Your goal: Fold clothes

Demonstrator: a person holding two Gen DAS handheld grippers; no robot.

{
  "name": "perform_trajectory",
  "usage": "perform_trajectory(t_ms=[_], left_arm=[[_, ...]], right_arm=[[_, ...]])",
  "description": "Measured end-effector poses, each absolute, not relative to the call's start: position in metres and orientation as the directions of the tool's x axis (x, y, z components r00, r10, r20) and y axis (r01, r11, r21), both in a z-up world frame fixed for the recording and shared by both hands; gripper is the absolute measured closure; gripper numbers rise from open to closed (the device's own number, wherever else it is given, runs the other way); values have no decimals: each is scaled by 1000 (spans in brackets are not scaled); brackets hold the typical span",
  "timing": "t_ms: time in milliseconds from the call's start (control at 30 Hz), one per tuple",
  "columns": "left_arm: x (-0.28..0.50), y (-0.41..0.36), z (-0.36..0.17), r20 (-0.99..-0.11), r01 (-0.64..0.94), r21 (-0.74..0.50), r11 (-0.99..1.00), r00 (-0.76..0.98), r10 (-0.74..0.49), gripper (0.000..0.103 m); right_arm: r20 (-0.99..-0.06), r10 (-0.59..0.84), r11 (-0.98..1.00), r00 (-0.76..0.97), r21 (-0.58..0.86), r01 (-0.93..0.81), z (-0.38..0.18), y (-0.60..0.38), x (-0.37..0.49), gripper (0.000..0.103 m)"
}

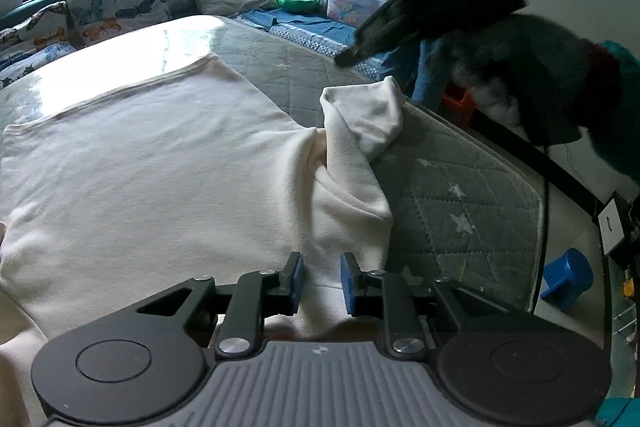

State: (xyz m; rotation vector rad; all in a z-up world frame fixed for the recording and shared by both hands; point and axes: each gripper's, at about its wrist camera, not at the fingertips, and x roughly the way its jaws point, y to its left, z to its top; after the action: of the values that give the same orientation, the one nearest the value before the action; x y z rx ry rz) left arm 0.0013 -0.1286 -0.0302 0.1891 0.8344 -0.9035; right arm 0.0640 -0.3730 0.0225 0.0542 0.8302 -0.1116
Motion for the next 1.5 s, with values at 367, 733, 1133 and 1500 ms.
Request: perform_trajectory(t_ms=[367,733,1133,1500], left_arm=[[-3,-133,-29,-710,757,-187,627,337,-618,65],[-6,-136,-30,-710,763,-182,621,335,-620,59],[-6,-137,-30,-712,763,-176,622,338,-616,59],[-6,-137,-30,-713,770,-165,616,339,-614,58]], right_arm=[[-813,-27,980,582,94,177,-1,-389,84,83],[-796,-71,981,601,54,188,-9,-385,81,97],[-682,-90,987,726,35,156,29,-392,35,102],[-670,-157,962,726,62,265,42,-455,-50,102]])
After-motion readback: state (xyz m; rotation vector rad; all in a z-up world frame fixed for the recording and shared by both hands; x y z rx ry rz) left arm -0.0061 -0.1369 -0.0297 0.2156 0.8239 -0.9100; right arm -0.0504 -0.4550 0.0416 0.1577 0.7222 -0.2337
